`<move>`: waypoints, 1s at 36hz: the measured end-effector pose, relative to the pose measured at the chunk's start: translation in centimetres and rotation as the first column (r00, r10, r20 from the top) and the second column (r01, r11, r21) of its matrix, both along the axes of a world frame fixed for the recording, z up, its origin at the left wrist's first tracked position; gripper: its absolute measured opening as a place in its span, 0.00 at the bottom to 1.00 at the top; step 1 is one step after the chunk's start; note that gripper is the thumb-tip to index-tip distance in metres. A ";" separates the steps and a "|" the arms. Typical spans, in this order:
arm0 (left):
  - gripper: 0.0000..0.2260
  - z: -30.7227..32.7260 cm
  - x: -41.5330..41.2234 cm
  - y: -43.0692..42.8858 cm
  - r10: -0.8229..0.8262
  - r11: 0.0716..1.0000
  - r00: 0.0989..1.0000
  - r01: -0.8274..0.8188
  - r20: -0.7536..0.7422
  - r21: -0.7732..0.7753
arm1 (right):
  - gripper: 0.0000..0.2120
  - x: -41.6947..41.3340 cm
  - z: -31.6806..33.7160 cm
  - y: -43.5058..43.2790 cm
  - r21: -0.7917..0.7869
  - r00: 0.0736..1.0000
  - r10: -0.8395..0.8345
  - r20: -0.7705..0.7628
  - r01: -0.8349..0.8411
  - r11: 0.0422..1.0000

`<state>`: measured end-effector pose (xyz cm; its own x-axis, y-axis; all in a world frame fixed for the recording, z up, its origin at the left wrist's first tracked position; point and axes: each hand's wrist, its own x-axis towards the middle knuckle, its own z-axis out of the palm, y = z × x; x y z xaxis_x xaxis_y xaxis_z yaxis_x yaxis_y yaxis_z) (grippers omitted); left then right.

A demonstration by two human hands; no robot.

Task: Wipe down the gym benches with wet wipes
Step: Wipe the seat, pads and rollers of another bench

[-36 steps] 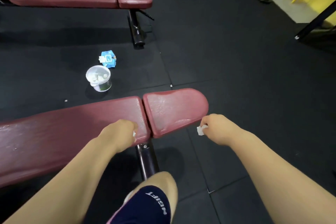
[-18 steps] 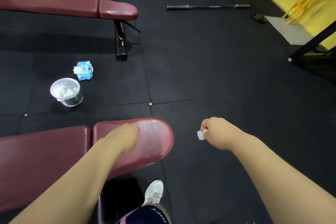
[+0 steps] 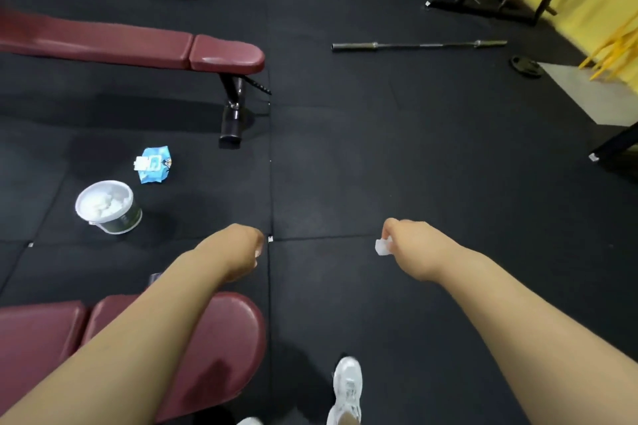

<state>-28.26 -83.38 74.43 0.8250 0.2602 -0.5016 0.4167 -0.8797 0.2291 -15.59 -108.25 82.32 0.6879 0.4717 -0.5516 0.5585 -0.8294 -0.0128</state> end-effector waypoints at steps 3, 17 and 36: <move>0.05 0.1 3.0 -0.6 0.082 0.997 0.997 -0.082 0.010 0.007 | 0.08 4.8 0.0 0.5 0.045 0.996 0.082 0.039 -0.084 0.995; 0.05 1.9 12.0 2.2 0.409 0.913 0.913 -0.409 -0.008 0.001 | 0.04 22.1 0.3 10.5 0.177 0.938 0.331 -0.107 -0.309 0.934; 0.01 2.4 31.4 26.8 0.490 0.872 0.871 -0.490 0.018 -0.009 | 0.09 41.8 -1.0 37.3 0.257 0.893 0.437 -0.105 -0.401 0.880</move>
<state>3.10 -56.55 76.83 0.6017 0.6317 -0.4888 0.7896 -0.5628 0.2445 26.18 -70.98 81.31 0.3127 0.8191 -0.4809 0.8284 -0.4829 -0.2838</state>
